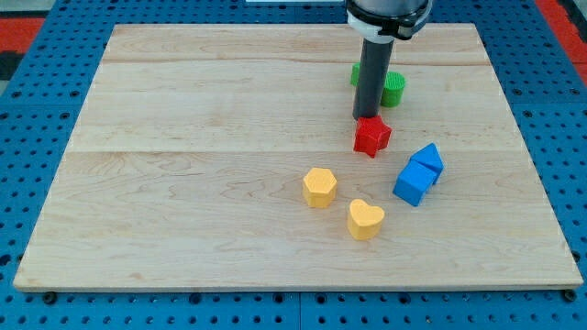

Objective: Push the red star closer to green star

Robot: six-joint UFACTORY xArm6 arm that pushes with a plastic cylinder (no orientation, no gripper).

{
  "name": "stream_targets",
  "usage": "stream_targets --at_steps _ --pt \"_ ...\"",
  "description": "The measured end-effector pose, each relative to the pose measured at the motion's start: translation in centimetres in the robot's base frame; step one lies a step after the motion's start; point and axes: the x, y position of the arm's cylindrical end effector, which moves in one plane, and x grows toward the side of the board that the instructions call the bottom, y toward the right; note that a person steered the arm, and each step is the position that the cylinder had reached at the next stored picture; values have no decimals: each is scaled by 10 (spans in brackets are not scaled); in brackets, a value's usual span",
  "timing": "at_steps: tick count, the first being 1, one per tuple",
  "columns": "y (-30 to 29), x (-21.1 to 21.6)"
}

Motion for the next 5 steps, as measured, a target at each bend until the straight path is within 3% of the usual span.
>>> stream_targets --at_steps 3,5 --pt "-27 3" --pt "-7 77"
